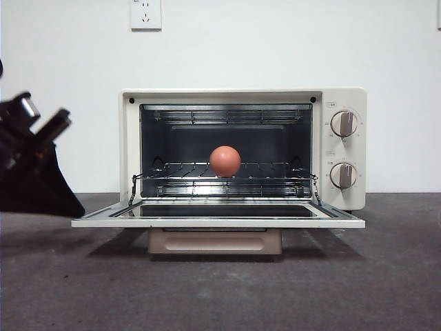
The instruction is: Eggoven
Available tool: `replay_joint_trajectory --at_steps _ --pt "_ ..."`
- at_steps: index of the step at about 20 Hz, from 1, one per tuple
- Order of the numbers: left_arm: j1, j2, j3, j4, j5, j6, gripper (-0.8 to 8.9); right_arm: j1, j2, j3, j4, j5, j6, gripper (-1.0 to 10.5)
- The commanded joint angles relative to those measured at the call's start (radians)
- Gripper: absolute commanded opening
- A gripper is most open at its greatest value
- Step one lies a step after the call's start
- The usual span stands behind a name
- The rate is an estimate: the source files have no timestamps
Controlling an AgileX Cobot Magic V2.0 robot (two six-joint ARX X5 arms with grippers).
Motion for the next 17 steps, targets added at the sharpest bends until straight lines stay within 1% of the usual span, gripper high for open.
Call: replay_joint_trajectory --at_steps 1,3,7,9,12,15,17 --pt "-0.002 0.068 0.002 0.061 0.031 -0.021 0.06 0.011 0.002 0.020 0.005 0.019 -0.004 3.0" --pt "-0.002 0.105 0.002 0.084 0.041 -0.020 0.06 0.011 0.002 0.020 0.005 0.019 -0.004 3.0" --pt "-0.005 0.156 0.002 0.132 0.103 -0.022 0.06 0.011 0.003 0.020 0.006 0.030 -0.004 3.0" --pt "-0.013 0.173 0.002 0.135 0.124 -0.024 0.06 0.011 0.003 0.020 0.005 0.049 -0.004 3.0" --pt "-0.026 0.188 0.002 0.151 0.171 -0.026 0.06 0.011 0.003 0.020 0.006 0.050 -0.004 3.0" --pt "-0.027 0.190 0.002 0.187 0.242 -0.063 0.06 0.011 0.003 0.020 0.006 0.053 -0.004 3.0" --pt "-0.021 0.190 0.002 0.236 0.288 -0.114 0.06 0.011 0.003 0.020 0.005 0.053 -0.004 3.0"
